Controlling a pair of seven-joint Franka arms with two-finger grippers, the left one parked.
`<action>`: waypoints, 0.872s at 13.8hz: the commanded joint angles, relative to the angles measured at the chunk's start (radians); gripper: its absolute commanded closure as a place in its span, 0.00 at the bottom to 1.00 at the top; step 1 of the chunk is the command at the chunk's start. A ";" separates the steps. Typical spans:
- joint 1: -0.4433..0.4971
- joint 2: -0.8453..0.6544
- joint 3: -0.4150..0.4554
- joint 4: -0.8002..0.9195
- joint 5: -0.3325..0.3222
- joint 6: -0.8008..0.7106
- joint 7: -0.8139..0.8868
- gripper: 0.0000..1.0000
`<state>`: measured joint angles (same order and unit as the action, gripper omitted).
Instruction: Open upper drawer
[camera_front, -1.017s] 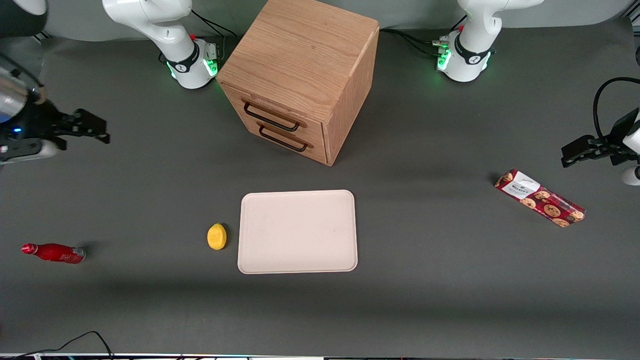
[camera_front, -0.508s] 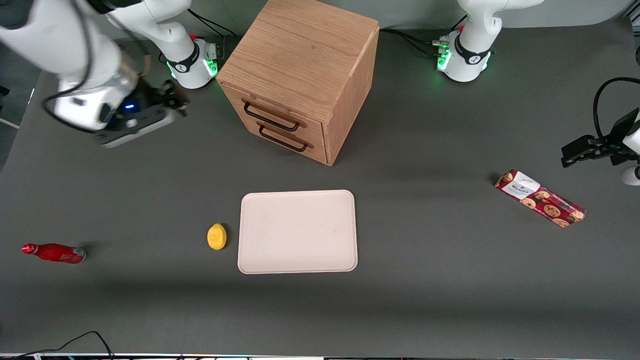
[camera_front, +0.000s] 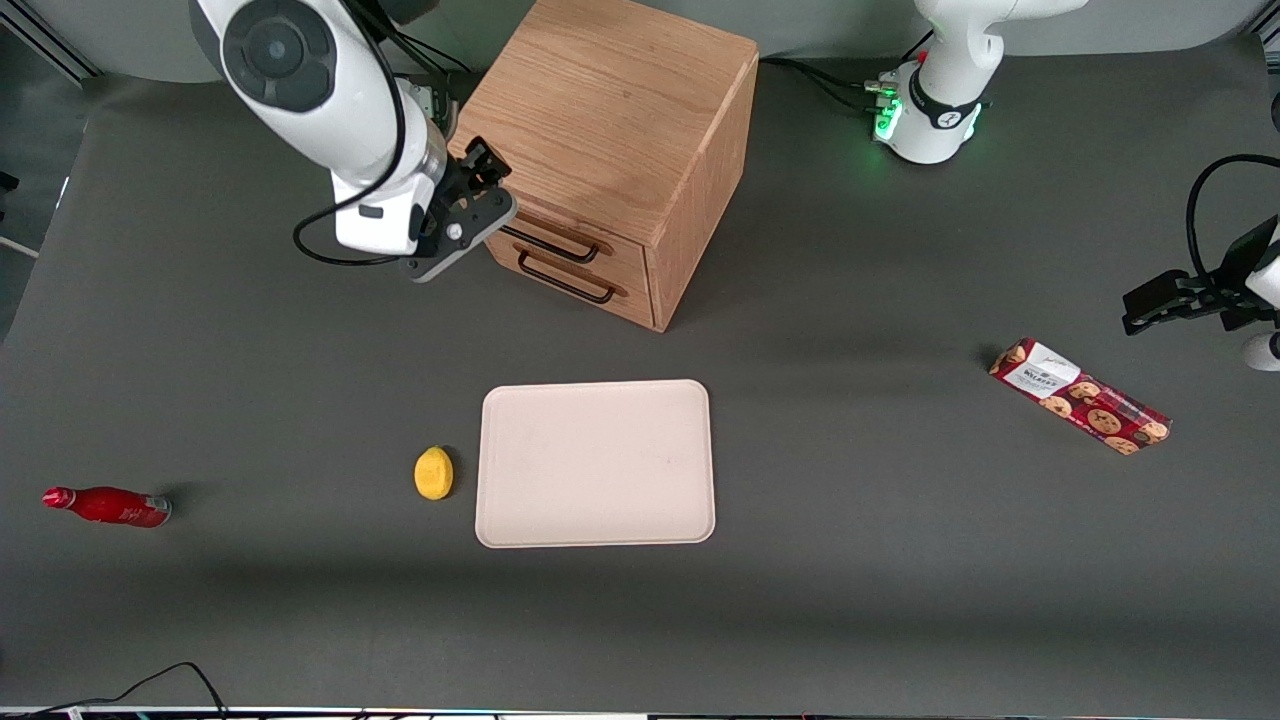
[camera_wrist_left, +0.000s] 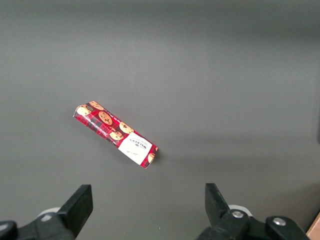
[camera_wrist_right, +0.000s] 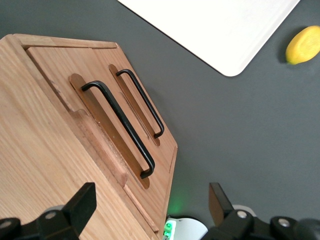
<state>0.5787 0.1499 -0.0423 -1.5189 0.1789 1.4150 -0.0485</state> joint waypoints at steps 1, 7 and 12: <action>-0.005 0.039 -0.031 0.016 0.146 -0.001 -0.010 0.00; -0.002 0.112 -0.051 -0.003 0.194 0.001 -0.021 0.00; -0.002 0.175 -0.047 -0.029 0.200 0.015 -0.123 0.00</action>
<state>0.5749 0.3069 -0.0859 -1.5369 0.3468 1.4157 -0.1064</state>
